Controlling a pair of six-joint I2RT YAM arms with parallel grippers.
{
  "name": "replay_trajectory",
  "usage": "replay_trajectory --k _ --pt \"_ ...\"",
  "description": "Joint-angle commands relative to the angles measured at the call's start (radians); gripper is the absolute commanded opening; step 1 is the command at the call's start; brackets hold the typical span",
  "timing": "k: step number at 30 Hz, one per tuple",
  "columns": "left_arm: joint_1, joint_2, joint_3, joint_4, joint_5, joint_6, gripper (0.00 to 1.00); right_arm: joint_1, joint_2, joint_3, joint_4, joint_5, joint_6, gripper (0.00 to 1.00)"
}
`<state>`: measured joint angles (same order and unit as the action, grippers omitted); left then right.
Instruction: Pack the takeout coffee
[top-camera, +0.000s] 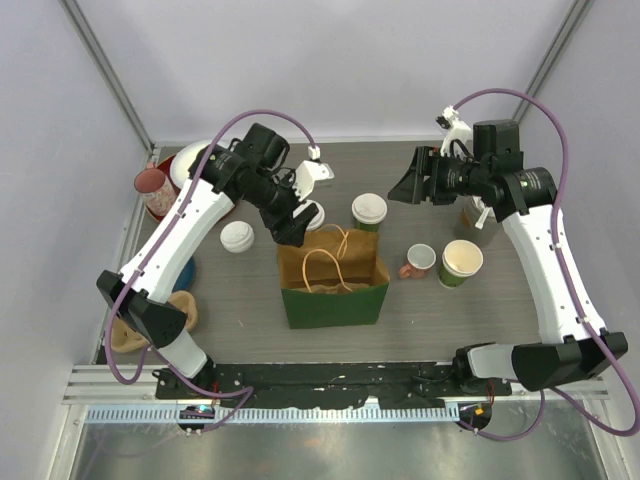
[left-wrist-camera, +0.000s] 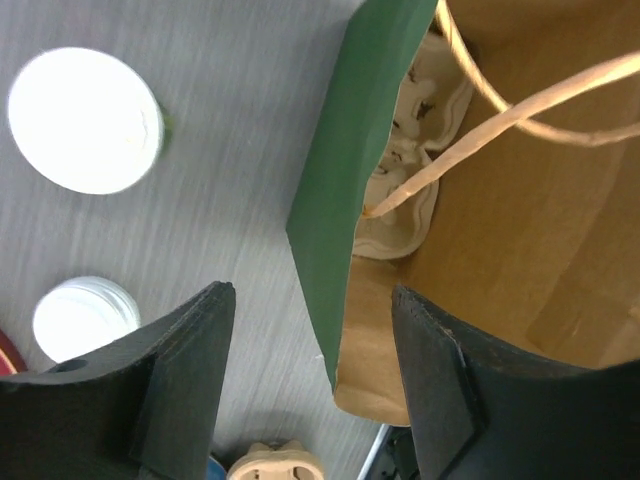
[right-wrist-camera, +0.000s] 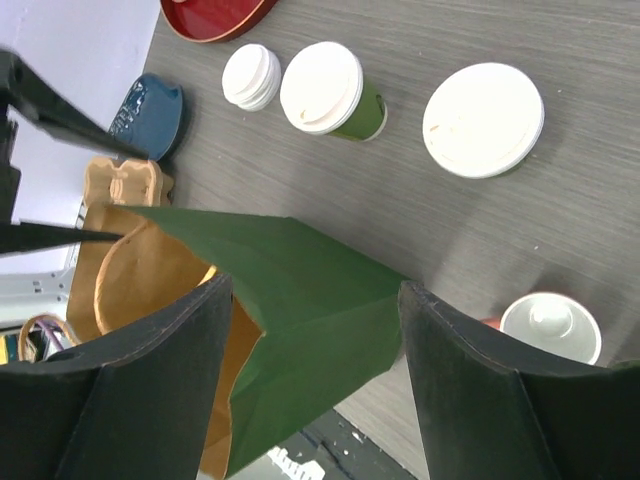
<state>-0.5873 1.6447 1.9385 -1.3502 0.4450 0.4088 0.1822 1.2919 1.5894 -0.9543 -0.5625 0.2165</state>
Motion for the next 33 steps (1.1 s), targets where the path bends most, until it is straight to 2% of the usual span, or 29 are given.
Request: replay_trajectory --k 1,5,8,9,12,17,21,25,33 --pt "0.003 -0.051 -0.098 -0.041 0.017 0.102 0.62 0.000 0.058 0.044 0.142 0.022 0.044 0.72" --pt "0.003 -0.077 -0.131 -0.078 0.092 0.163 0.50 0.000 0.118 0.144 0.106 0.055 0.049 0.72" --pt "-0.005 -0.085 -0.130 -0.084 0.109 0.176 0.35 0.000 0.136 0.168 0.062 0.062 0.040 0.71" --pt "-0.006 -0.085 -0.127 -0.095 0.118 0.183 0.23 0.002 0.133 0.165 0.048 0.067 0.031 0.70" --pt "-0.008 -0.071 -0.099 -0.147 0.115 0.215 0.00 0.002 0.129 0.152 0.022 0.111 -0.034 0.68" --pt "-0.008 -0.062 -0.018 -0.309 0.103 0.326 0.00 0.045 0.103 0.142 0.037 0.164 -0.227 0.63" --pt "-0.008 -0.092 -0.033 -0.311 0.069 0.331 0.00 0.085 0.133 0.161 -0.004 0.184 -0.350 0.64" --pt "-0.009 -0.108 -0.087 -0.313 0.133 0.282 0.00 0.125 0.193 0.156 -0.029 0.191 -0.427 0.64" --pt "-0.022 -0.089 -0.111 -0.313 0.238 0.124 0.00 0.132 0.262 0.208 0.023 0.125 -0.417 0.63"
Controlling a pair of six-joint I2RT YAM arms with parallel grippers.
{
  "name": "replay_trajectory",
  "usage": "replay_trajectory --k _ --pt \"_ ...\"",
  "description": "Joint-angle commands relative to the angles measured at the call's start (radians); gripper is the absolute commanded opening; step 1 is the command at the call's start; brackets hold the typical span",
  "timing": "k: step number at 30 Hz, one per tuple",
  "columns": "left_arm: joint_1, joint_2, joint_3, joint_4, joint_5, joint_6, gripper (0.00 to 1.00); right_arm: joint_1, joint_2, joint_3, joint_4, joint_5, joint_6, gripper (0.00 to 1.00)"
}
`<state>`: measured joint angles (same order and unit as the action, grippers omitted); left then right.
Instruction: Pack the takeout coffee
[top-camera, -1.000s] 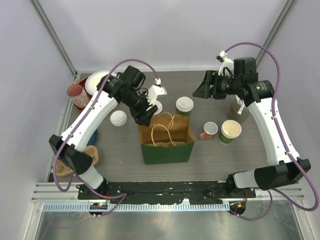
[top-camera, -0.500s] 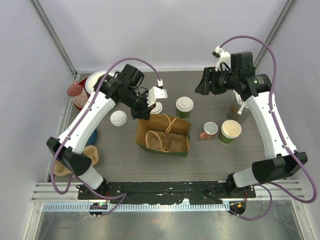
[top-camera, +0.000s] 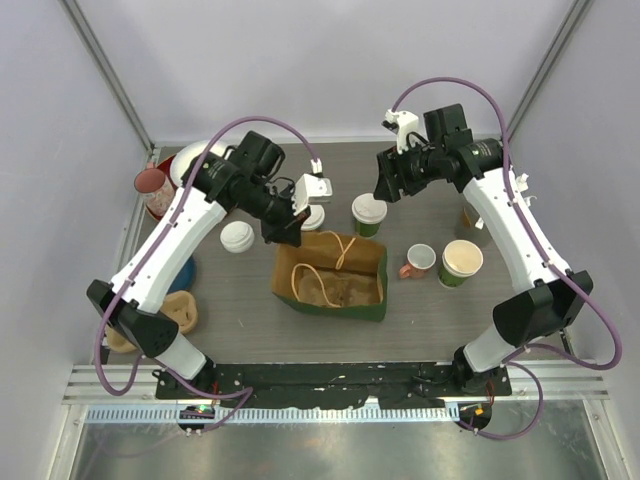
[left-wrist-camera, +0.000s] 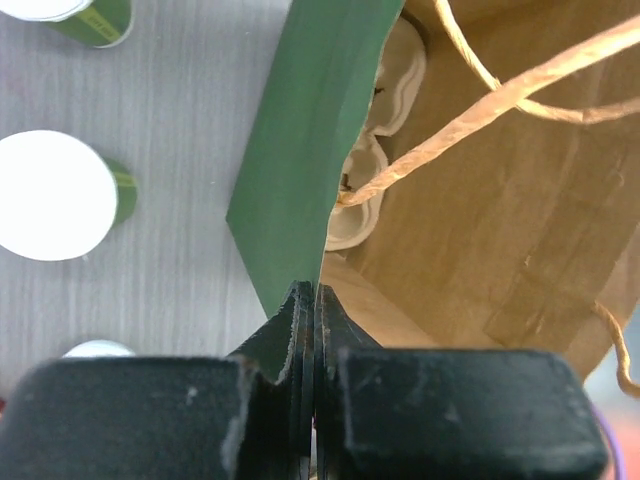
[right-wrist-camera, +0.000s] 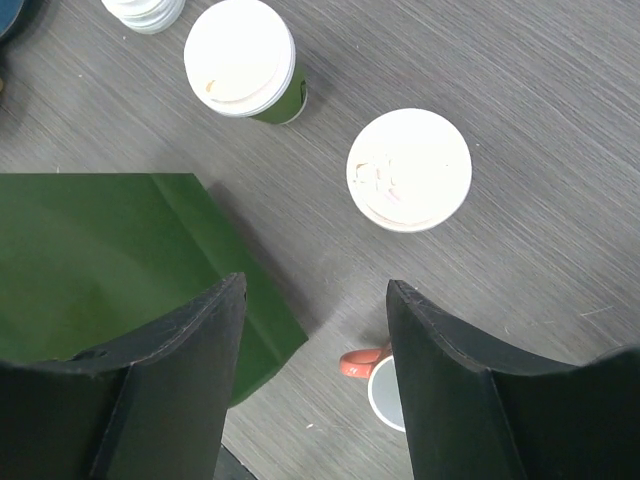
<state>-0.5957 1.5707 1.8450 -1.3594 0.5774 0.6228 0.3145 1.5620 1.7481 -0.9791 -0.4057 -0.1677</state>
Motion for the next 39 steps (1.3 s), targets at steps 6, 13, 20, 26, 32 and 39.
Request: replay_trajectory --k 6,13,20,26,32,39 --pt "-0.094 -0.044 -0.168 -0.303 -0.031 -0.127 0.00 0.000 0.001 0.013 0.118 -0.010 0.026 0.63" --pt "-0.125 0.040 -0.108 -0.303 -0.198 -0.152 0.00 -0.002 -0.080 -0.062 0.148 0.025 0.060 0.61" --pt "-0.153 0.152 0.166 -0.303 -0.361 -0.258 0.00 0.001 -0.068 -0.045 0.204 0.056 0.214 0.57" --pt "-0.223 0.068 0.060 -0.303 -0.421 -0.265 0.00 0.000 -0.053 -0.030 0.215 0.062 0.209 0.57" --pt "-0.223 0.057 -0.017 -0.303 -0.305 -0.238 0.00 0.000 -0.036 0.005 0.175 0.085 0.249 0.56" --pt "-0.225 0.103 0.069 -0.303 -0.234 -0.199 0.00 0.001 -0.062 -0.016 0.227 0.082 0.293 0.56"
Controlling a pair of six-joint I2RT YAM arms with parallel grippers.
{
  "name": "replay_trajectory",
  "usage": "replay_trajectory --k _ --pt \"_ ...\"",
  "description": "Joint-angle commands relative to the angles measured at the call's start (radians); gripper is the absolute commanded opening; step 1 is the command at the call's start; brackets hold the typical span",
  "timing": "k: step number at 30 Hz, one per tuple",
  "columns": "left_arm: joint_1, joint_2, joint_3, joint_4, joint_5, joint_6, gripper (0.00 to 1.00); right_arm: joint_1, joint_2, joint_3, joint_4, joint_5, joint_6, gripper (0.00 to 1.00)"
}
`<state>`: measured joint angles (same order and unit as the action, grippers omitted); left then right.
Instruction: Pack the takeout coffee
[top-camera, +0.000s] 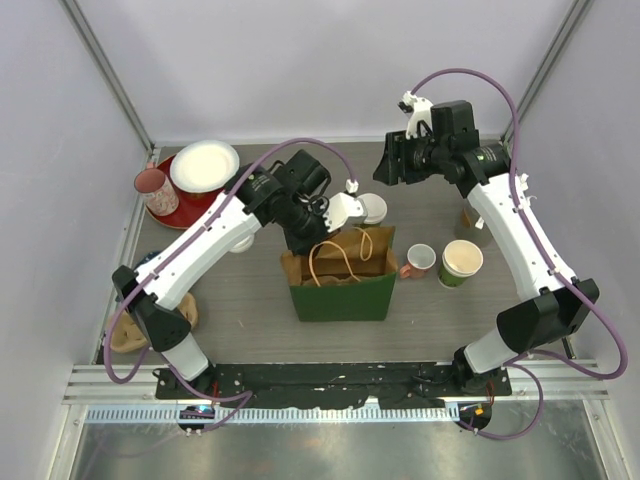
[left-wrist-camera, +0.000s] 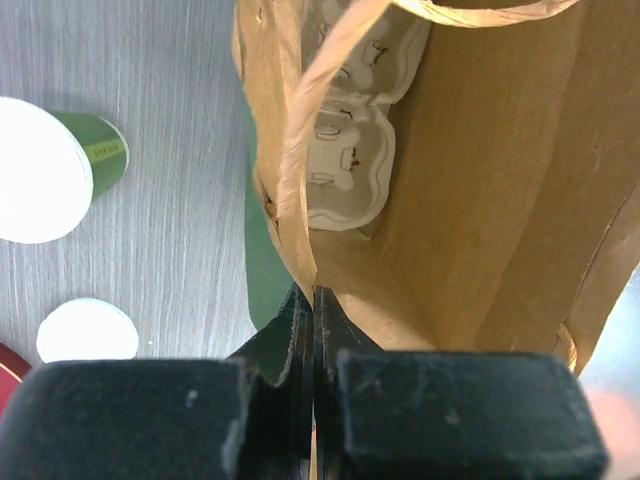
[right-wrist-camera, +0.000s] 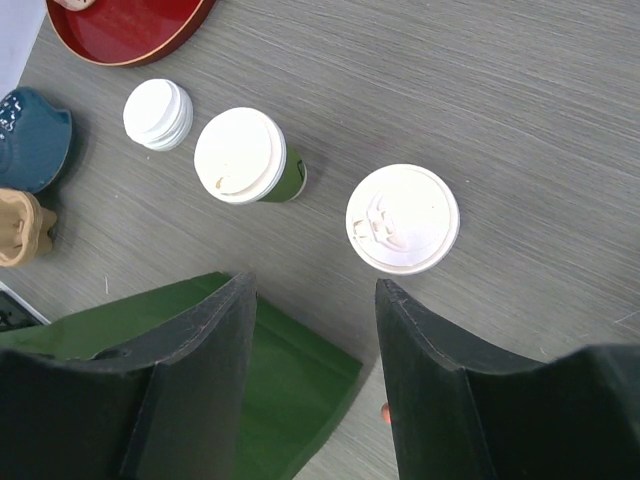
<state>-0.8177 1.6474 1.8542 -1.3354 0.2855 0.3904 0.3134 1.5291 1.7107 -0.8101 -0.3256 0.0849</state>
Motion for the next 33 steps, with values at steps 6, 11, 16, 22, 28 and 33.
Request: replay_trajectory --k 6,11,16,22,28,33 --pt "-0.003 -0.012 0.039 -0.326 0.083 0.001 0.00 0.001 0.011 0.059 0.065 -0.070 0.015 0.56" --pt "-0.001 -0.078 -0.032 -0.329 0.125 -0.031 0.00 0.001 0.066 0.128 0.028 -0.053 -0.027 0.55" --pt "-0.003 -0.124 -0.020 -0.329 0.172 -0.064 0.00 0.009 0.135 0.220 -0.026 -0.052 -0.051 0.52" --pt "-0.003 -0.195 -0.084 -0.326 0.176 0.014 0.00 0.091 0.181 0.245 -0.076 -0.003 -0.187 0.54" --pt "0.006 -0.254 -0.168 -0.329 0.222 0.038 0.00 0.113 0.207 0.193 -0.138 0.000 -0.264 0.56" --pt "0.020 -0.278 -0.251 -0.327 0.299 -0.001 0.00 0.121 0.236 0.201 -0.192 0.043 -0.352 0.56"
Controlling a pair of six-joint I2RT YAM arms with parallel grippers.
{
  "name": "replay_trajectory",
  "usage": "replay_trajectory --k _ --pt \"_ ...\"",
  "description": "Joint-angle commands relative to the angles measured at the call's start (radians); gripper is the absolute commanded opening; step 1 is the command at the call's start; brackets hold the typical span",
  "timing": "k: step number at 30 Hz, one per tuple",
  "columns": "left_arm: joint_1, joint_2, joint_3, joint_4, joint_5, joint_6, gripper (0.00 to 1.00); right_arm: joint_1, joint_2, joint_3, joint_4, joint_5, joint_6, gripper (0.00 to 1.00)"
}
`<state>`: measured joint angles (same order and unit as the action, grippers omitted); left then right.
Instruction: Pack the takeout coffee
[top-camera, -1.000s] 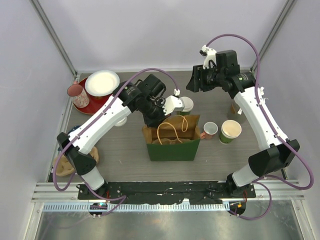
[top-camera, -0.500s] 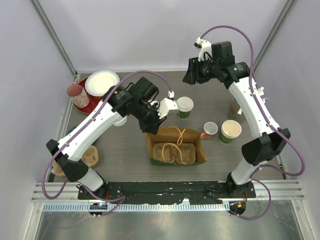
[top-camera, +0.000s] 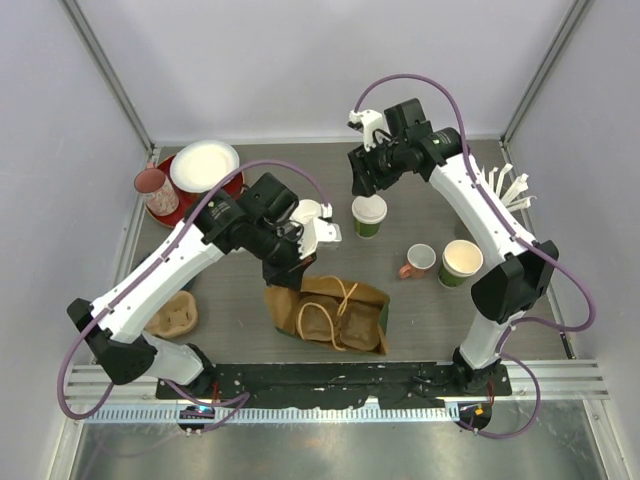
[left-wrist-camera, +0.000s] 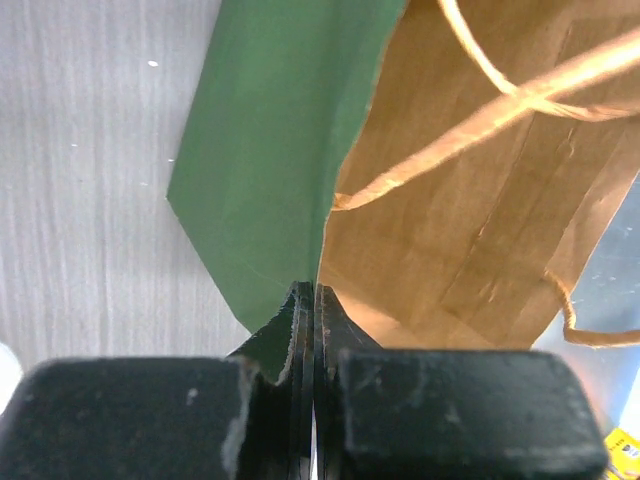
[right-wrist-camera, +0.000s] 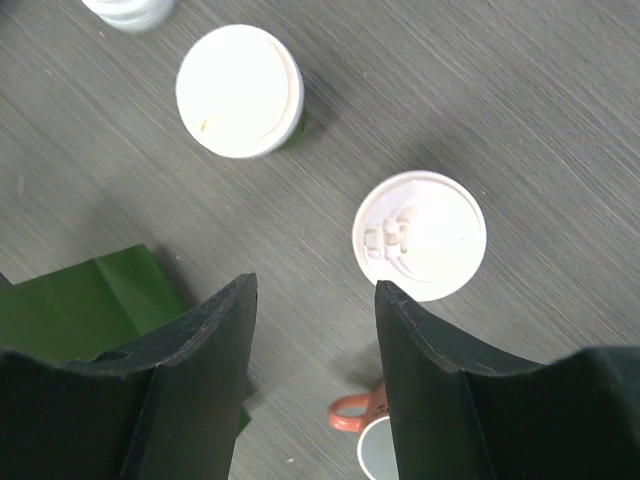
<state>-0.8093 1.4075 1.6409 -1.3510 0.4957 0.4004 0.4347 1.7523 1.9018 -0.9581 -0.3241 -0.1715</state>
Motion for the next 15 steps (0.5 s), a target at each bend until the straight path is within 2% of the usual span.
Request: replay_trajectory --k 1,7,15 --pt "0.025 -0.035 -0.039 -0.313 0.086 0.004 0.00 0.001 0.015 0.006 -0.045 0.046 -0.102 0.56" --pt "0.078 -0.010 -0.038 -0.312 0.038 0.058 0.00 0.030 0.056 -0.033 -0.033 0.099 -0.161 0.56" --pt "0.084 -0.035 0.003 -0.313 0.003 -0.046 0.00 0.072 0.115 -0.063 0.022 0.152 -0.238 0.58"
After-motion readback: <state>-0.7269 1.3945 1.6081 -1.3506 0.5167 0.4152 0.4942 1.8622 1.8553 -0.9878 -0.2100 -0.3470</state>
